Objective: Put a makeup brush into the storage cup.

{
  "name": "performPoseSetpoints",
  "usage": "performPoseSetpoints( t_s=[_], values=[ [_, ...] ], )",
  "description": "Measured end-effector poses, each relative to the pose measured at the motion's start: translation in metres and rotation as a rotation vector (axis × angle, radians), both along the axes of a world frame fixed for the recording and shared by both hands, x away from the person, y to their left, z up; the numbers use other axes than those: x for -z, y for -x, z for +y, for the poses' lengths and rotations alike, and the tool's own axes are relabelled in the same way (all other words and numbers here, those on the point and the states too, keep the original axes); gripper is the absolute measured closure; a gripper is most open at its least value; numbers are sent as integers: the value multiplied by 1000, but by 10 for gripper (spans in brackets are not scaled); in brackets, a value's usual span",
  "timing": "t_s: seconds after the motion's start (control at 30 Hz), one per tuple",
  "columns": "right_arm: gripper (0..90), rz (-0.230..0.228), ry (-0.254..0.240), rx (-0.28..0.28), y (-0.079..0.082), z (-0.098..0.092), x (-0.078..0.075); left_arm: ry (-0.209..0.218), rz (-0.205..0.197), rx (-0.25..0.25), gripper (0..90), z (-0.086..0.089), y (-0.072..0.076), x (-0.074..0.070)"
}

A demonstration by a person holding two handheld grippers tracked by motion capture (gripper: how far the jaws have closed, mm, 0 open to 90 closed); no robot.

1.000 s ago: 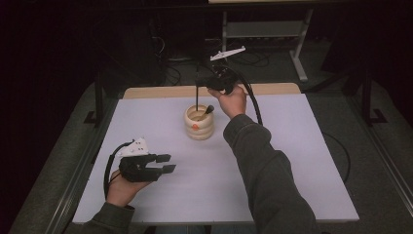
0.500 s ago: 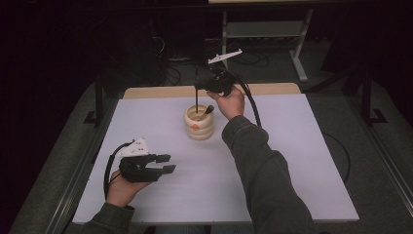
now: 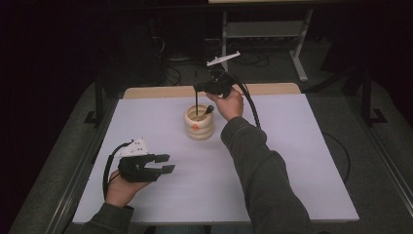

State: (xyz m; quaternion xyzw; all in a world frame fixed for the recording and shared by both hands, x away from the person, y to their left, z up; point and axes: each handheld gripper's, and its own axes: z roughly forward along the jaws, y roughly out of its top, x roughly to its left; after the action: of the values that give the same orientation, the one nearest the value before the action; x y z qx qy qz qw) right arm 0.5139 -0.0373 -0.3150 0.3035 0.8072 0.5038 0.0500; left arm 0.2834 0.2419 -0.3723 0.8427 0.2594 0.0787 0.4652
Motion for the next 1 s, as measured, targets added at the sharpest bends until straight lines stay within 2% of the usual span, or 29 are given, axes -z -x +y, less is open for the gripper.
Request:
performPoseSetpoints(
  t_s=[0.33,0.57,0.77,0.87,0.97,1.0],
  values=[
    [844,17,16,-1,0,3,6,6,9,-9,537,0,0,1],
    [829,38,25,7,0,1,12,0,0,2,540,-1,-1,1],
    [727,57,30,25,1,-5,13,-1,8,-2,538,-2,-1,2],
    [698,47,45,31,4,-8,10,-3,8,-2,537,-1,-1,2],
    [671,48,30,38,7,-12,8,-8,6,-3,531,-2,-1,2],
    [667,43,39,36,8,-14,7,-13,2,0,529,-3,-2,3]
  ],
)
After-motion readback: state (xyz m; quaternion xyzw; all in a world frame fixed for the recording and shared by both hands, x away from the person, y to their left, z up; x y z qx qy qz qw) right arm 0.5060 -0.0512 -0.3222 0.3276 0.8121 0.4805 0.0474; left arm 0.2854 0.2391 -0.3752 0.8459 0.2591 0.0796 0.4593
